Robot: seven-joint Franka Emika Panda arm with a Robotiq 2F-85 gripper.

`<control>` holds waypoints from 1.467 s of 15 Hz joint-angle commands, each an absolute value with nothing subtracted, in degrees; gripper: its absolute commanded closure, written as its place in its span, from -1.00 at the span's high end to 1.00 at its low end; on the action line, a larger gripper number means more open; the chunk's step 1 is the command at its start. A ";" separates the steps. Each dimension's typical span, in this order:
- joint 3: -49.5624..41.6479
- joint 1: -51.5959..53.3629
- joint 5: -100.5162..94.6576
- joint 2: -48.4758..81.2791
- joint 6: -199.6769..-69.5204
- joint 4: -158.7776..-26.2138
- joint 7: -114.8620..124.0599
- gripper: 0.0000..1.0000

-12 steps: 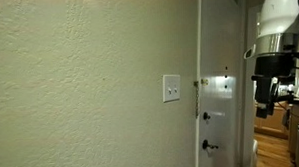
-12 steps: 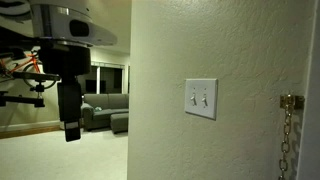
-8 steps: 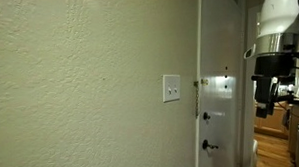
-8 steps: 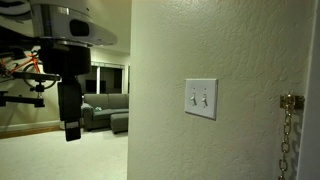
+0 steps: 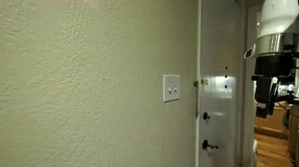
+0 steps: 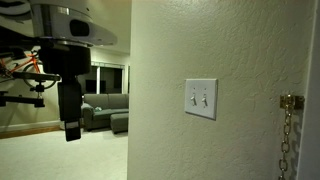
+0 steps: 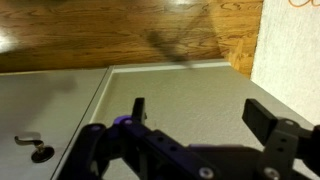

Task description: Turn on the left light switch

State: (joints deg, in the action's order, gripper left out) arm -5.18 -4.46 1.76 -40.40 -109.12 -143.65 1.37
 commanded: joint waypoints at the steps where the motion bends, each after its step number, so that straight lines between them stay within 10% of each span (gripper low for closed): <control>1: -4.80 -4.78 1.62 -39.83 -109.22 -143.34 1.12 1.00; 22: -2.99 -4.64 -5.09 -22.30 -119.79 -131.81 1.36 1.00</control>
